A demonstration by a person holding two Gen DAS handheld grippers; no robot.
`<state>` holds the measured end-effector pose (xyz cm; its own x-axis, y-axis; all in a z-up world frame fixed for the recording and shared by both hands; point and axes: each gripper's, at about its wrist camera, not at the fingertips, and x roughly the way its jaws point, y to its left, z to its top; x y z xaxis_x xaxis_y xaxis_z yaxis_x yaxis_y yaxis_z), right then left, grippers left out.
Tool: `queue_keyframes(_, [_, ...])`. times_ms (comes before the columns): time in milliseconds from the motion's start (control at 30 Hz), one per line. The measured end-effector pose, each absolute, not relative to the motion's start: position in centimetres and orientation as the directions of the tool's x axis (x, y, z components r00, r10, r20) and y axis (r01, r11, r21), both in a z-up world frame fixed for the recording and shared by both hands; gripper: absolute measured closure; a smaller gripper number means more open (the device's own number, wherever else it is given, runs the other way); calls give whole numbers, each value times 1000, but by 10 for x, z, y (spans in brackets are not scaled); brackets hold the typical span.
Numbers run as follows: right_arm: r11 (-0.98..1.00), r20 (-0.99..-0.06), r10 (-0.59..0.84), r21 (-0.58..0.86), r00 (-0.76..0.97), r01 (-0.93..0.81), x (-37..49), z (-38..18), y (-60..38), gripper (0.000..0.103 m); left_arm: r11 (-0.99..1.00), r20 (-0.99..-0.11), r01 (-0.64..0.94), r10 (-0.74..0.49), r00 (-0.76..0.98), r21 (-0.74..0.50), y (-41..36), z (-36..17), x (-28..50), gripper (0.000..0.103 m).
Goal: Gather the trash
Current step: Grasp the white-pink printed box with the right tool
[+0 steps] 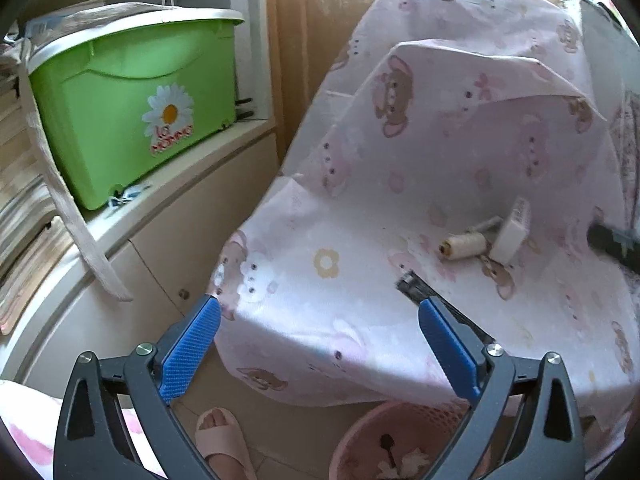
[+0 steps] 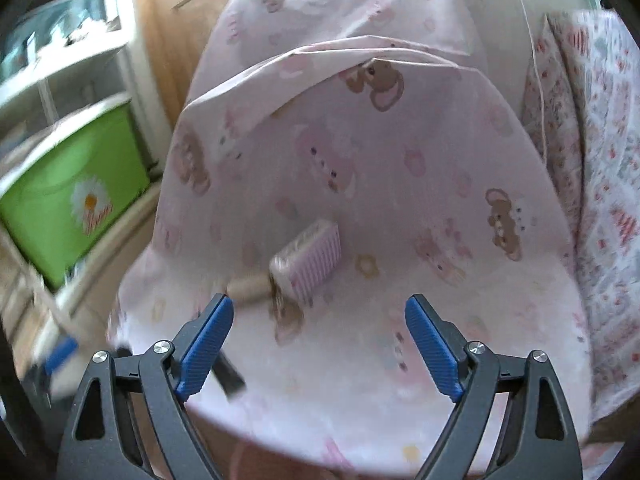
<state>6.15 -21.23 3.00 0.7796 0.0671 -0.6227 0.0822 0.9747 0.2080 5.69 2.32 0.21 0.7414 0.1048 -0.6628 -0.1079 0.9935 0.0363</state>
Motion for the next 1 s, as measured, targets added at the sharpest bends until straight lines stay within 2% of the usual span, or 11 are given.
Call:
queue_keyframes(67, [968, -611, 74, 233, 788, 89, 80, 26, -209, 14, 990, -648, -122, 136, 749, 68, 22, 1, 59, 4])
queue_keyframes(133, [973, -612, 32, 200, 790, 116, 100, 20, -199, 14, 989, -644, -127, 147, 751, 77, 22, 1, 60, 4])
queue_keyframes(300, [971, -698, 8, 175, 716, 160, 145, -6, -183, 14, 990, -654, -133, 129, 746, 43, 27, 2, 62, 4])
queue_keyframes(433, [939, -702, -89, 178, 707, 295, 159, -21, -184, 14, 991, -661, -124, 122, 740, 44, 24, -1, 64, 4])
queue_keyframes(533, [931, -702, -102, 182, 705, 316, 166, -26, -181, 17, 993, -666, -110, 114, 738, 47, 20, -2, 64, 4])
queue_keyframes(633, [944, -693, -103, 159, 714, 291, 169, -27, -175, 36, 994, -668, -98, 101, 737, 43, 17, -3, 63, 4])
queue_keyframes(667, [952, -694, -78, 160, 716, 259, 171, -28, -174, 54, 994, -667, -95, 102, 738, 47, 16, -3, 62, 4])
queue_keyframes(700, [957, -695, -66, 160, 716, 243, 171, -28, -174, 64, 994, -663, -92, 107, 741, 57, 14, -3, 61, 4])
queue_keyframes(767, [963, -692, -68, 142, 718, 228, 169, -26, -179, 75, 994, -663, -84, 110, 741, 70, 11, -3, 60, 4])
queue_keyframes(1000, [997, -647, 38, 79, 761, 18, 122, 12, -206, 76, 998, -678, -49, 70, 732, 51, 6, -6, 58, 4])
